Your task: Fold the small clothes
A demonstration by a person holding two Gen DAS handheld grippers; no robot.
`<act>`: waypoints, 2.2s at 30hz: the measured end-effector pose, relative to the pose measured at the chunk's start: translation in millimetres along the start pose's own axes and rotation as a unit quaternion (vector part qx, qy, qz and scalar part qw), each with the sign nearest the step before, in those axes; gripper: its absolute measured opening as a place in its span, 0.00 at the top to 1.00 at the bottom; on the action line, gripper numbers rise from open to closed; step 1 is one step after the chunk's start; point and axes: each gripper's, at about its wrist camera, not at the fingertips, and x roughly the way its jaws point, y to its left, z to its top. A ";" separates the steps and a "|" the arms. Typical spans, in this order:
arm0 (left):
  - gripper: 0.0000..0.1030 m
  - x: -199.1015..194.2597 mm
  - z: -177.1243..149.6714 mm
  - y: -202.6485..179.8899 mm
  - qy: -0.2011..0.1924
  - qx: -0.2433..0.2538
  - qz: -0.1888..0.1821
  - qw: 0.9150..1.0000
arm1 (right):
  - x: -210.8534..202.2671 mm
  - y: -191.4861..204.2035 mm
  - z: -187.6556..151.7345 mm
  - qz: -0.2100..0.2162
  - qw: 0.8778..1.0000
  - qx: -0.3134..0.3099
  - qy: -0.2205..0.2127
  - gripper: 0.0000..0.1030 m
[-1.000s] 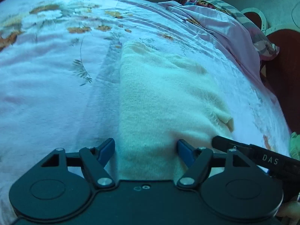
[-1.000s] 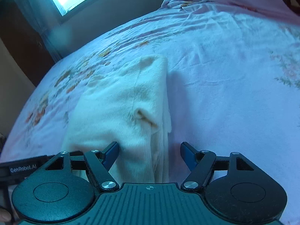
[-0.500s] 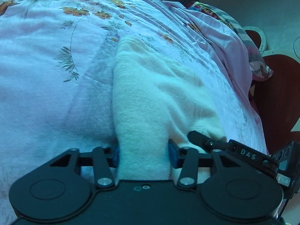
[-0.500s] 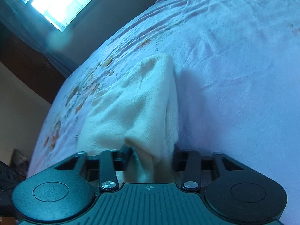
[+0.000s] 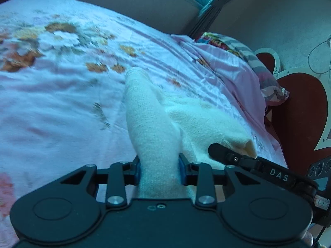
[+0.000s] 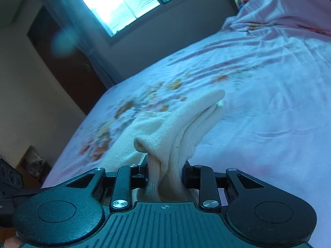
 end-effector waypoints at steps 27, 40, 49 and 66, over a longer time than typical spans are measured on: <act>0.56 -69.5 -105.0 74.1 0.012 -0.002 0.091 0.996 | 0.7 44.8 -125.1 -0.020 0.997 -0.005 0.076 0.71; 0.39 -89.7 -64.0 72.9 -0.001 -0.003 0.108 0.994 | -1.8 13.8 -90.2 -0.019 0.991 0.109 0.071 0.49; 0.50 -18.4 -26.4 108.9 0.053 -0.076 0.081 0.992 | 61.3 -4.1 -56.1 -0.022 0.986 0.119 0.115 0.40; 0.75 -20.8 -27.9 90.9 -0.008 -0.005 0.134 0.991 | 71.3 25.1 -64.6 -0.091 0.992 -0.060 0.067 0.61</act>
